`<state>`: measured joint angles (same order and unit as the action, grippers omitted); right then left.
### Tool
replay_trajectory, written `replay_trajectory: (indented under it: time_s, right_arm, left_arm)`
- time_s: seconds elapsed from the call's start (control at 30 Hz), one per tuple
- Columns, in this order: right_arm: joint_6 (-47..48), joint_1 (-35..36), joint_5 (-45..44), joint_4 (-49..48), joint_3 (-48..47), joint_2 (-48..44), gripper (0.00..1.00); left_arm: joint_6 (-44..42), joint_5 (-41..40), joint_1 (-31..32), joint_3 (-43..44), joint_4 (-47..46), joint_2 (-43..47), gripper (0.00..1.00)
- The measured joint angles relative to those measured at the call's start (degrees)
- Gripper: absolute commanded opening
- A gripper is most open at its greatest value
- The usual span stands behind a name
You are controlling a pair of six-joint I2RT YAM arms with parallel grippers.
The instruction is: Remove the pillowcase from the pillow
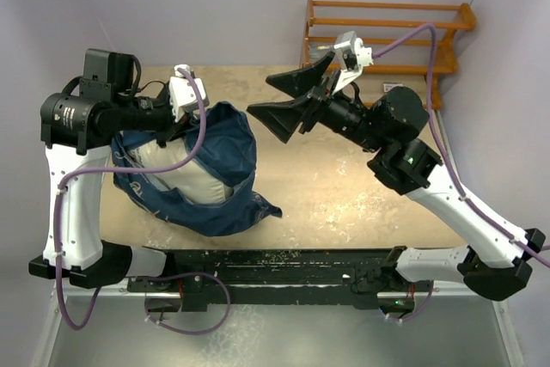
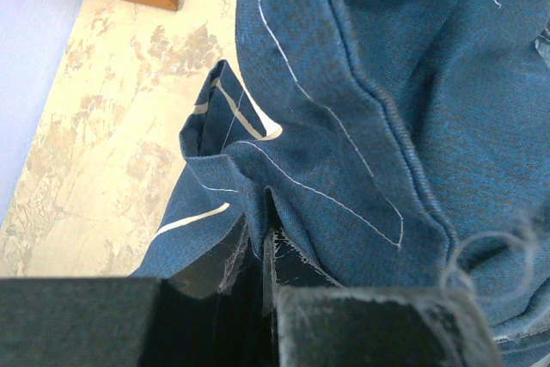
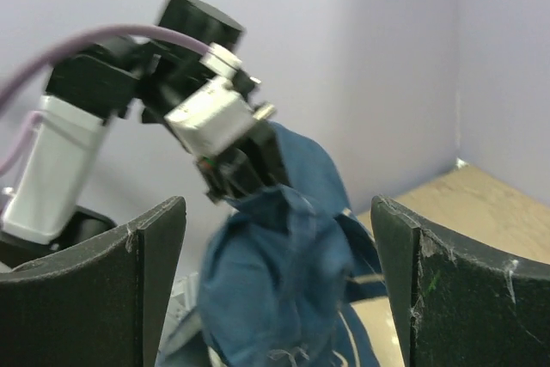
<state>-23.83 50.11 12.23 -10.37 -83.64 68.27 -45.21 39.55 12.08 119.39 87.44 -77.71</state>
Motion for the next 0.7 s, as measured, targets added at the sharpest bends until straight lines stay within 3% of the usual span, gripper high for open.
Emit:
replay_trajectory:
  time_s: [0.23,0.4,0.5,0.53,0.6,0.7]
  right_arm:
    - [4.3,7.0,-0.9,7.2,-11.0,8.7,0.72]
    - [6.3,7.2,-4.5,15.0,-11.5,14.1,0.68]
    - [7.3,7.1,-5.5,17.0,-10.5,14.0,0.45]
    - [7.7,7.1,-5.5,17.2,-10.5,13.7,0.27]
    - [8.3,7.1,-5.5,16.9,-10.5,13.0,0.03]
    - [7.8,7.1,-6.3,16.3,-10.5,12.3,0.0]
  left_arm:
    - [0.0,-0.6,0.0,0.5,0.0,-0.2,0.0]
    - [0.0,-0.8,0.0,1.0,0.1,-0.1,0.0]
    - [-0.1,-0.7,0.0,1.0,0.2,0.2,0.0]
    - [-0.2,-0.7,0.0,1.0,0.2,0.4,0.0]
    - [-0.5,-0.5,0.0,1.0,0.2,0.8,0.0]
    - [-1.1,0.1,0.0,1.0,0.2,1.5,0.0]
